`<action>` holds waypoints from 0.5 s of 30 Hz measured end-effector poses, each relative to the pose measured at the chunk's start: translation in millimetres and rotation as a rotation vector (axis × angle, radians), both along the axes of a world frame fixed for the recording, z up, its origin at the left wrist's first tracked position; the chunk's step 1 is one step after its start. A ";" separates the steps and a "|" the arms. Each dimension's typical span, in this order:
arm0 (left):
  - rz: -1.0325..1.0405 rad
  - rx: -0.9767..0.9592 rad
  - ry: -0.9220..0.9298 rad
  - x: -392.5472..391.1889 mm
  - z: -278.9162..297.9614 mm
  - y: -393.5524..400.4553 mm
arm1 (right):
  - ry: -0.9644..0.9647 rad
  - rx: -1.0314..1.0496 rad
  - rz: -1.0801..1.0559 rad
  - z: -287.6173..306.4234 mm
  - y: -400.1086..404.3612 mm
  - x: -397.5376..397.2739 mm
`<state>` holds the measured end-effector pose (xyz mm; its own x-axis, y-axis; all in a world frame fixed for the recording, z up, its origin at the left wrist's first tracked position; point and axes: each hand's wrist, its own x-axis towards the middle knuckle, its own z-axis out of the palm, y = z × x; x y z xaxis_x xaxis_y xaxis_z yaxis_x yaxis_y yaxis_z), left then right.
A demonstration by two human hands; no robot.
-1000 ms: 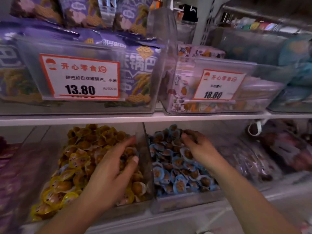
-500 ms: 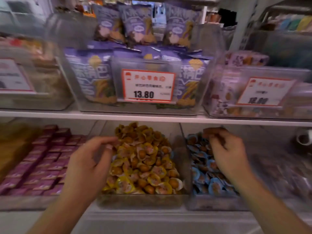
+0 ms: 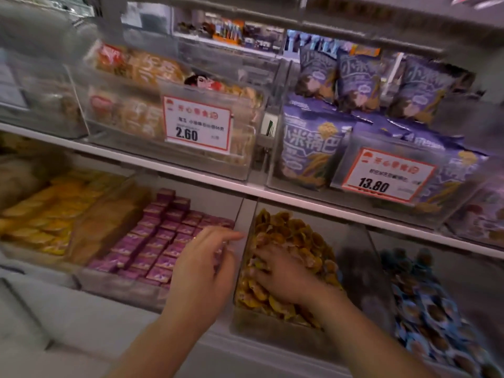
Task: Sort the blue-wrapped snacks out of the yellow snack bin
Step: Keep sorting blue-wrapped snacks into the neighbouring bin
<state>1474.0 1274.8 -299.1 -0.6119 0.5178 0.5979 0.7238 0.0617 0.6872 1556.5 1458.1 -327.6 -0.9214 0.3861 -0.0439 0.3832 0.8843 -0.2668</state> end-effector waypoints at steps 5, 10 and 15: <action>0.009 0.042 -0.042 -11.4 -1.3 9.4 | -0.003 0.008 -0.023 -2.3 16.8 21.5; -0.034 0.073 -0.048 -4.2 2.1 21.1 | -0.089 0.031 -0.184 12.4 31.8 44.8; -0.085 0.056 0.011 9.8 0.6 30.4 | -0.015 -0.057 -0.203 10.6 30.1 57.7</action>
<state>1483.9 1305.2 -298.5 -0.5604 0.5327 0.6342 0.7325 -0.0386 0.6797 1614.2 1488.2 -317.0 -0.8243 0.5599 -0.0840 0.5559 0.7723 -0.3075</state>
